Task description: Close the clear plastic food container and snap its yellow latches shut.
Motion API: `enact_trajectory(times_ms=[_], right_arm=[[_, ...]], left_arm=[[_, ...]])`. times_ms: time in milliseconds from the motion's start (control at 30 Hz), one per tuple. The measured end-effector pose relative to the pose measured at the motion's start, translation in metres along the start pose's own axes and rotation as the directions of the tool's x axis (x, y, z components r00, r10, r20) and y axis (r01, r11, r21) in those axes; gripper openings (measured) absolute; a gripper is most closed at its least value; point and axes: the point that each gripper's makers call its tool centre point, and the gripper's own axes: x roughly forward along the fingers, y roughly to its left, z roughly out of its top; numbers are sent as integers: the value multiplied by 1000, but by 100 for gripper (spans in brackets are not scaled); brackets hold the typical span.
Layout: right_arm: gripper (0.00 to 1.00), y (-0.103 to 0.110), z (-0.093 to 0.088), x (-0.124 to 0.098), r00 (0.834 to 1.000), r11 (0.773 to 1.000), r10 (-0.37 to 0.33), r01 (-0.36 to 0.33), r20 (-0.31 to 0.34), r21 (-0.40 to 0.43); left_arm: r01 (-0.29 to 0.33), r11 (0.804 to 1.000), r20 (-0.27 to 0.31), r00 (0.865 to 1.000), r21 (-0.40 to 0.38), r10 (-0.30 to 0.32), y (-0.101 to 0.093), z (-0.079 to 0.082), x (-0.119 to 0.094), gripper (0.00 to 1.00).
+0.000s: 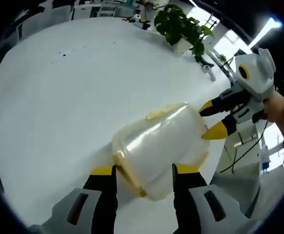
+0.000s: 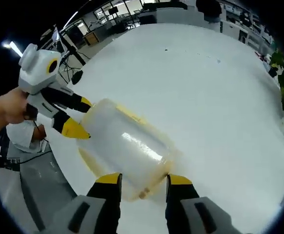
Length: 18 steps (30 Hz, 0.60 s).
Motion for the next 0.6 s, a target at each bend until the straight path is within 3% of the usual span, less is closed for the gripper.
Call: enact_trajectory(times_ms=[367,433,500,600], right_arm=[[32,2,-2,1,1000,1000,-1,1,-29,-27],[32,7,-7,0,998,1000,13,-12,-59,16],[32,5,-3,2,999,999,4,-6,-40,-36],[32,4,-3,2,999,1000,22,-23,-34,-21]], left_arm=[[6,1000,-7,1000,-4,-6,-1,0,2,41],[15,998,-4,1000,-59,-15,-2,4,2,39],[39,999,-2,999,-7,-39,-6,7,1,39],[37,999,-3,999,-14,-37,-5,5,0,39]])
